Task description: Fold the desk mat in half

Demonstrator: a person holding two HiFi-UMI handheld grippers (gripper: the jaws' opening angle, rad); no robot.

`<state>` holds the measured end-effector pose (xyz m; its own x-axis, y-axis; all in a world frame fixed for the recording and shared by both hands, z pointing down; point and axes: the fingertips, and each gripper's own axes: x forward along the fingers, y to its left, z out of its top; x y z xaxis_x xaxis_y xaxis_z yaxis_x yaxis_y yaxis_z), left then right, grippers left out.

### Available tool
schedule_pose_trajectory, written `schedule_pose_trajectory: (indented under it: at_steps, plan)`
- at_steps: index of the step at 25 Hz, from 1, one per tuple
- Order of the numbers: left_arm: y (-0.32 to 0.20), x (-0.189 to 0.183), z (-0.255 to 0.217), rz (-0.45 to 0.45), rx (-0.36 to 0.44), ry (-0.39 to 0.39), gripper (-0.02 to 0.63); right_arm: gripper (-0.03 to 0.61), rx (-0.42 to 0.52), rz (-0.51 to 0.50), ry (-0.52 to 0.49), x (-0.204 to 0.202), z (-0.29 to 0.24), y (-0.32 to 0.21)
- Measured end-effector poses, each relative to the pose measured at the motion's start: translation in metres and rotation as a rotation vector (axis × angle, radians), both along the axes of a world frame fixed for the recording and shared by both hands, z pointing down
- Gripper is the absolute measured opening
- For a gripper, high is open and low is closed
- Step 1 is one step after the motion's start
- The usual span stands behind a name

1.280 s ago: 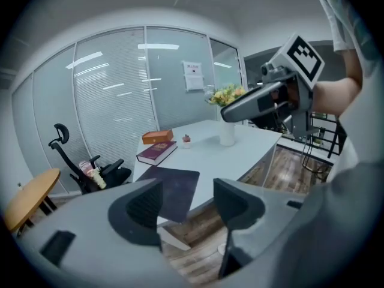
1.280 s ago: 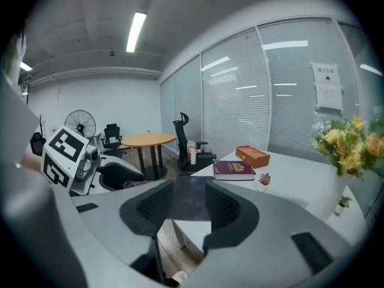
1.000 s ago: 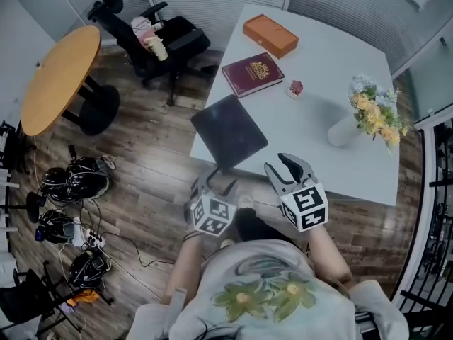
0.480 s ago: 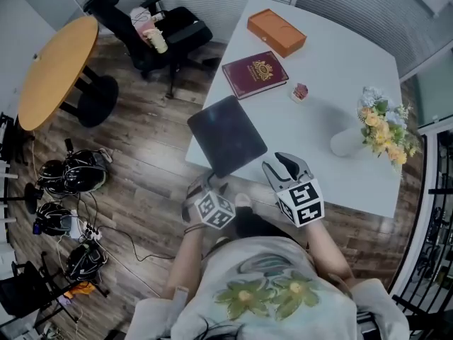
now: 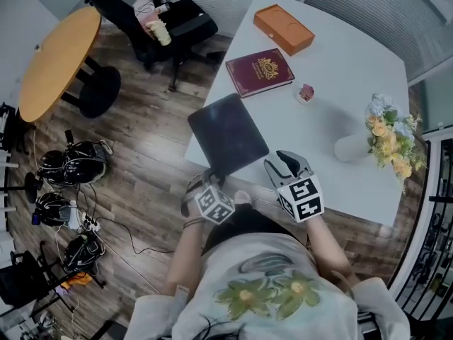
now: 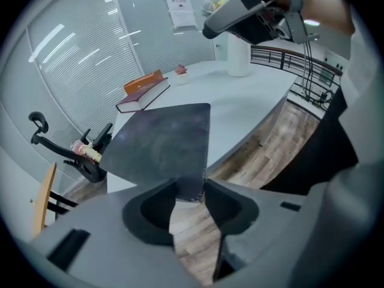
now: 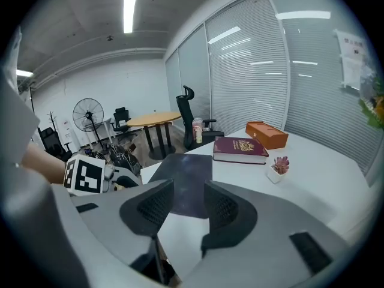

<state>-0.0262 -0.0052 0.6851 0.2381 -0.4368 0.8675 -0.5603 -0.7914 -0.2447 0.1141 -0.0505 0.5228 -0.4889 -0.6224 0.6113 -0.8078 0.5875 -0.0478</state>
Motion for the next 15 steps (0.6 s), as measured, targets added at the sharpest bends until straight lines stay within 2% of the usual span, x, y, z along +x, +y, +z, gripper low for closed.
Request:
schedule_pose_trajectory:
  at_steps: [2, 5, 7, 15]
  plan:
    - [0.002, 0.003, -0.002, 0.014, -0.027, 0.017, 0.135, 0.167, -0.010, -0.018, 0.003, -0.002, 0.006, 0.000]
    - [0.007, 0.007, -0.005, 0.030, -0.058, 0.034, 0.054, 0.167, -0.019, -0.047, 0.012, -0.007, 0.010, 0.001]
    - [0.008, 0.008, -0.009, 0.019, -0.063, 0.043, 0.028, 0.167, -0.019, -0.059, 0.016, -0.009, 0.012, 0.001]
    - [0.003, 0.006, -0.025, -0.071, -0.105, 0.120, 0.015, 0.167, -0.031, -0.117, 0.055, -0.014, 0.020, 0.004]
